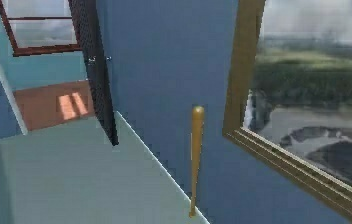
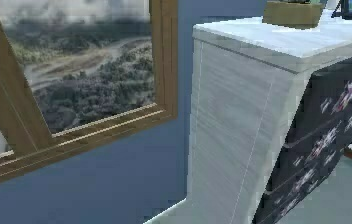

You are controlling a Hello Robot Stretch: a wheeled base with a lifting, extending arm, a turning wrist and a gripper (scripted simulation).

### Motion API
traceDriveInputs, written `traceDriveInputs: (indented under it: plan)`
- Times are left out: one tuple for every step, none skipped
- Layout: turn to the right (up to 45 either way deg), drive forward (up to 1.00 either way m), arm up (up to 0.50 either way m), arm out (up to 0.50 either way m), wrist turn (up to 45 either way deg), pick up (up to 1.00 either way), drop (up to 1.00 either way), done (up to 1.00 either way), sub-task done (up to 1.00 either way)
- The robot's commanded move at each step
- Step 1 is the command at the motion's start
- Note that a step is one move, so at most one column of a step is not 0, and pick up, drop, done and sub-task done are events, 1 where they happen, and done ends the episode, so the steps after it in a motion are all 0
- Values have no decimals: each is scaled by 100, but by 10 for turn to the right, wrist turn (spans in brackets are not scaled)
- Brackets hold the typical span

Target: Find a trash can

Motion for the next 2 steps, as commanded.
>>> traceDriveInputs:
  plan:
    - [-60,0,0,0,0,0,0,0,0]
    - [0,20,0,0,0,0,0,0,0]
